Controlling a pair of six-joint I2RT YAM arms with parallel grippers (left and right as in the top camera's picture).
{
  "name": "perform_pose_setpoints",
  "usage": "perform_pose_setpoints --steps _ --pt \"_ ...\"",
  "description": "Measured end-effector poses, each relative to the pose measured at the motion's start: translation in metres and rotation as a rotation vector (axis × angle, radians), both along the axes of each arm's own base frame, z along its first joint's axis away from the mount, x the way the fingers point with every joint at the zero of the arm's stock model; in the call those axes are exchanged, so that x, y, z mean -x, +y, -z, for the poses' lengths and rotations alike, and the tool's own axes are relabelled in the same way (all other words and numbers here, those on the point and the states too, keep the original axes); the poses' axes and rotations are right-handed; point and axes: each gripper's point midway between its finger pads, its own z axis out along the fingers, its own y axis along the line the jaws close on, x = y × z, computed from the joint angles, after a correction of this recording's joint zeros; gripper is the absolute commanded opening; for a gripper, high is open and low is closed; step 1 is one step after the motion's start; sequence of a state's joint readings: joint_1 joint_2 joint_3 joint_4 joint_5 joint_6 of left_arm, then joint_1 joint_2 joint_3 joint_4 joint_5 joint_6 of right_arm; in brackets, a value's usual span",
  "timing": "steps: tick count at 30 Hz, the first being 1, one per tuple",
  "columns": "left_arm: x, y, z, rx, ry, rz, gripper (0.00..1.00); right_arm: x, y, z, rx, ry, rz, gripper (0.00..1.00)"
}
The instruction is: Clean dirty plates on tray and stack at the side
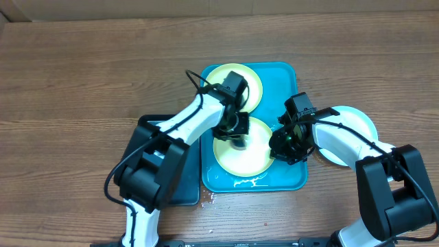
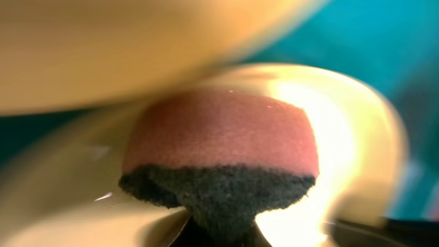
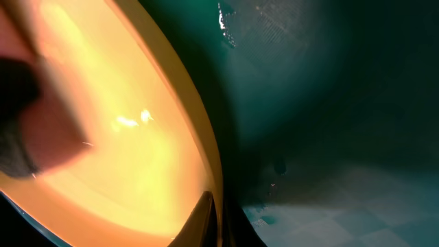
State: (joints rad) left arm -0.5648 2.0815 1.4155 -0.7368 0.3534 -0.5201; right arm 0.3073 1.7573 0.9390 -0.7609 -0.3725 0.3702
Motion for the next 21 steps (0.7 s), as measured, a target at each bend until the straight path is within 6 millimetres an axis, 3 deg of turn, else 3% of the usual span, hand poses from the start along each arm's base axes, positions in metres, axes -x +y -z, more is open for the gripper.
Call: perform_pose_setpoints --steps 5,11,16,21 --pt "0.025 -0.038 -0.001 0.137 0.068 0.098 0.04 0.000 0.000 0.000 0.002 -0.001 0.000 0.04" --pt "0.050 -0.051 -0.001 0.206 0.155 0.163 0.04 0.000 0.000 0.000 0.002 -0.003 -0.003 0.04" --pt "0.072 -0.026 0.002 0.118 0.273 0.148 0.04 0.000 0.000 0.000 0.001 -0.004 -0.006 0.04" --pt "0.083 0.015 0.004 -0.037 0.356 0.097 0.04 0.000 0.000 0.000 0.001 -0.005 -0.006 0.04"
